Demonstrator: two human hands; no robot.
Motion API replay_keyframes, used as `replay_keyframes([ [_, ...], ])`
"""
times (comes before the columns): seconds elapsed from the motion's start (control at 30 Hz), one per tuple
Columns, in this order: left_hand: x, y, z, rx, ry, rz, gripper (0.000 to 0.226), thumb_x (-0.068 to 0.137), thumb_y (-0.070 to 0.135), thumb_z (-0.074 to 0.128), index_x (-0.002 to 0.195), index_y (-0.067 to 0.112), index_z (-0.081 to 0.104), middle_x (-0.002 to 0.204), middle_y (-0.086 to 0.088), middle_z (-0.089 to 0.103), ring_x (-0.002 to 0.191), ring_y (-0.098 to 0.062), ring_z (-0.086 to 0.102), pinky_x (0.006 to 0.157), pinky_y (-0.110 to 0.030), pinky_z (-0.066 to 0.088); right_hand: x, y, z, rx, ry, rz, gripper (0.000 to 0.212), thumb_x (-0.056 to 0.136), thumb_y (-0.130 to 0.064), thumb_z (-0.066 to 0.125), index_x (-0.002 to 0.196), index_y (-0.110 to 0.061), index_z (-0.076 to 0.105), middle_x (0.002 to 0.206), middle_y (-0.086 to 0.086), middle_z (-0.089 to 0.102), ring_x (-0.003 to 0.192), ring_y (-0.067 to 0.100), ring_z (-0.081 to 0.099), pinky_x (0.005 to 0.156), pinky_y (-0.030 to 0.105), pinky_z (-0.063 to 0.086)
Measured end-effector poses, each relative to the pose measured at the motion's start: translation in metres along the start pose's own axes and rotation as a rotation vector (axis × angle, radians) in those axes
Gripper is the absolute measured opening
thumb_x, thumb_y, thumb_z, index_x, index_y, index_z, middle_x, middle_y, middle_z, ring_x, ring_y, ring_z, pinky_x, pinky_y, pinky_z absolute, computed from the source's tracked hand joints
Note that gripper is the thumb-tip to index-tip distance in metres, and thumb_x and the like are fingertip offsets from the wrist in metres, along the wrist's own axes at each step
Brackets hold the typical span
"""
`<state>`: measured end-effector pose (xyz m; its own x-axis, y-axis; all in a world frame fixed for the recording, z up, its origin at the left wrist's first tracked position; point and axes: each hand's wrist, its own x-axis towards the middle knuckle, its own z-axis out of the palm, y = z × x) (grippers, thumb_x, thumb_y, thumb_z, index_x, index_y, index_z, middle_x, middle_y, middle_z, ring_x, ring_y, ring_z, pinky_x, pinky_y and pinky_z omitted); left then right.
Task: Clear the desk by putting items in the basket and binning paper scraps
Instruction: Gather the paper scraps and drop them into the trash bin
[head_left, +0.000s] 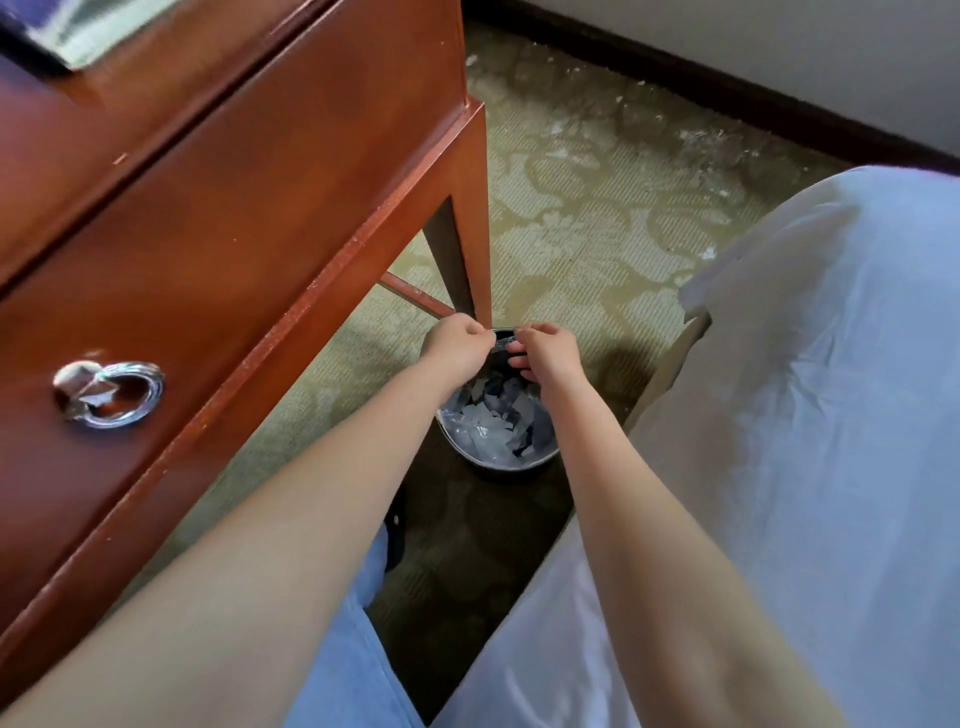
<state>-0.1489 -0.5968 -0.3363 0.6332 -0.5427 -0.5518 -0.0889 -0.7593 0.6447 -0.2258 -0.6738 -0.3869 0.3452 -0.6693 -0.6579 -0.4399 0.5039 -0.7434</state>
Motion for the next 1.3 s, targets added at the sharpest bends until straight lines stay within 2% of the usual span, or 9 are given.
replay_keyframes([
  [0.3,-0.096,0.022,-0.045,-0.097,0.204,0.287,0.018,0.093,0.015,0.049,0.108,0.015,0.06,0.101,0.005,0.058,0.092,-0.013,0.052,0.076,-0.023,0.038,-0.093,-0.05,0.0,0.195,0.056,-0.214,0.016,0.092,-0.008,0.047,0.085,-0.017,0.058,0.071,-0.002,0.061,0.058,0.01,0.053,0.055,0.02,0.04],
  [0.4,-0.137,0.028,-0.065,-0.137,0.288,0.433,0.016,0.092,0.011,0.049,0.102,0.015,0.061,0.095,0.007,0.056,0.093,-0.011,0.052,0.078,-0.016,0.04,-0.133,-0.07,0.003,0.195,0.035,-0.286,0.019,0.093,-0.009,0.047,0.081,-0.021,0.057,0.073,-0.001,0.063,0.059,0.009,0.055,0.056,0.02,0.04],
  [0.47,-0.164,0.032,-0.084,-0.174,0.351,0.538,0.015,0.089,0.007,0.051,0.098,0.014,0.061,0.097,0.004,0.059,0.092,-0.009,0.053,0.071,-0.004,0.039,-0.164,-0.084,0.005,0.205,0.01,-0.357,0.021,0.094,-0.007,0.048,0.08,-0.02,0.057,0.073,0.0,0.062,0.059,0.01,0.054,0.054,0.018,0.041],
  [0.6,-0.216,0.034,-0.131,-0.189,0.517,0.708,0.015,0.087,0.006,0.053,0.096,0.011,0.064,0.096,0.003,0.063,0.087,-0.007,0.056,0.07,-0.003,0.041,-0.23,-0.109,0.019,0.193,-0.088,-0.532,0.017,0.094,-0.004,0.048,0.086,-0.014,0.06,0.074,0.003,0.062,0.058,0.009,0.055,0.049,0.012,0.045],
  [0.73,-0.255,0.022,-0.177,-0.241,0.622,0.771,0.014,0.086,0.005,0.054,0.094,0.01,0.064,0.093,0.003,0.064,0.086,-0.008,0.058,0.072,-0.004,0.042,-0.281,-0.129,0.047,0.158,-0.176,-0.654,0.015,0.092,-0.004,0.051,0.088,-0.012,0.064,0.072,0.003,0.063,0.058,0.009,0.056,0.047,0.011,0.043],
  [0.87,-0.28,-0.003,-0.224,-0.316,0.726,0.749,0.014,0.086,0.006,0.054,0.092,0.016,0.061,0.092,0.006,0.061,0.092,-0.01,0.057,0.085,-0.018,0.046,-0.314,-0.141,0.087,0.054,-0.267,-0.754,0.02,0.09,-0.007,0.053,0.08,-0.021,0.064,0.077,0.003,0.065,0.064,0.01,0.058,0.053,0.014,0.044],
  [1.0,-0.295,-0.039,-0.267,-0.33,0.858,0.622,0.015,0.088,0.005,0.052,0.097,0.013,0.062,0.096,0.01,0.059,0.094,-0.005,0.054,0.079,-0.004,0.04,-0.334,-0.145,0.129,-0.038,-0.302,-0.825,0.014,0.089,-0.006,0.054,0.087,-0.014,0.065,0.072,-0.001,0.062,0.063,0.009,0.056,0.058,0.017,0.047],
  [1.17,-0.293,-0.095,-0.313,-0.271,1.002,0.389,0.019,0.09,0.007,0.05,0.105,0.012,0.061,0.113,-0.002,0.059,0.099,-0.01,0.052,0.083,-0.023,0.042,-0.341,-0.144,0.186,-0.231,-0.331,-0.844,0.007,0.085,-0.016,0.058,0.088,-0.02,0.064,0.081,0.0,0.066,0.074,0.017,0.061,0.076,0.034,0.052],
  [1.3,-0.286,-0.133,-0.339,-0.105,1.067,0.229,0.02,0.093,0.014,0.051,0.111,0.016,0.058,0.124,-0.003,0.054,0.115,-0.016,0.049,0.091,-0.026,0.042,-0.343,-0.149,0.223,-0.424,-0.281,-0.973,0.016,0.086,-0.017,0.057,0.099,-0.017,0.066,0.098,0.002,0.066,0.09,0.018,0.059,0.076,0.027,0.045],
])
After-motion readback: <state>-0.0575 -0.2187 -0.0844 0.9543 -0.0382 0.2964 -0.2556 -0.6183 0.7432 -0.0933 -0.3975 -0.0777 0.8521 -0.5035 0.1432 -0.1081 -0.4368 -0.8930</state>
